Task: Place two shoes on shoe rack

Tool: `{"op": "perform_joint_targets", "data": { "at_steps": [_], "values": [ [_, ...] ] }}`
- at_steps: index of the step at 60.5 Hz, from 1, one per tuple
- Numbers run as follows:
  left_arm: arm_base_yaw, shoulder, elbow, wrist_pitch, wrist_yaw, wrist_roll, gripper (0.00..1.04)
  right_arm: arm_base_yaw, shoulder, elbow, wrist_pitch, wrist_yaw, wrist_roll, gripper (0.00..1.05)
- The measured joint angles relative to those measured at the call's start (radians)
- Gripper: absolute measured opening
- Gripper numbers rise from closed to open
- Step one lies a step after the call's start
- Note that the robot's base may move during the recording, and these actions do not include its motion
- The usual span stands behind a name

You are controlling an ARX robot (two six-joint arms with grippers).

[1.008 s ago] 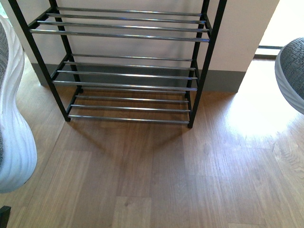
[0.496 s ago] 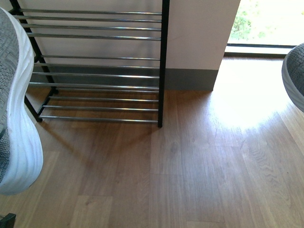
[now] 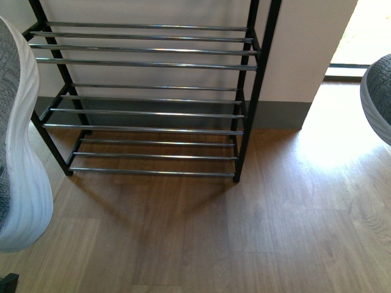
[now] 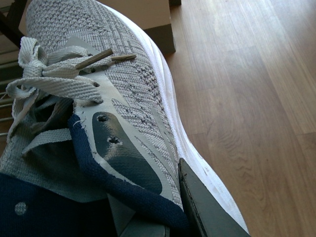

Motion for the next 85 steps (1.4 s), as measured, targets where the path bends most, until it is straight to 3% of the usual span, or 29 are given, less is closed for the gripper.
{"op": "perform_joint_targets", "data": {
  "at_steps": [85],
  "values": [
    [0.004,0.000,0.000,0.000,-0.002,-0.003,0.03,0.005,-0.002,0.000,0.000,-0.003,0.000,0.01]
  ]
}}
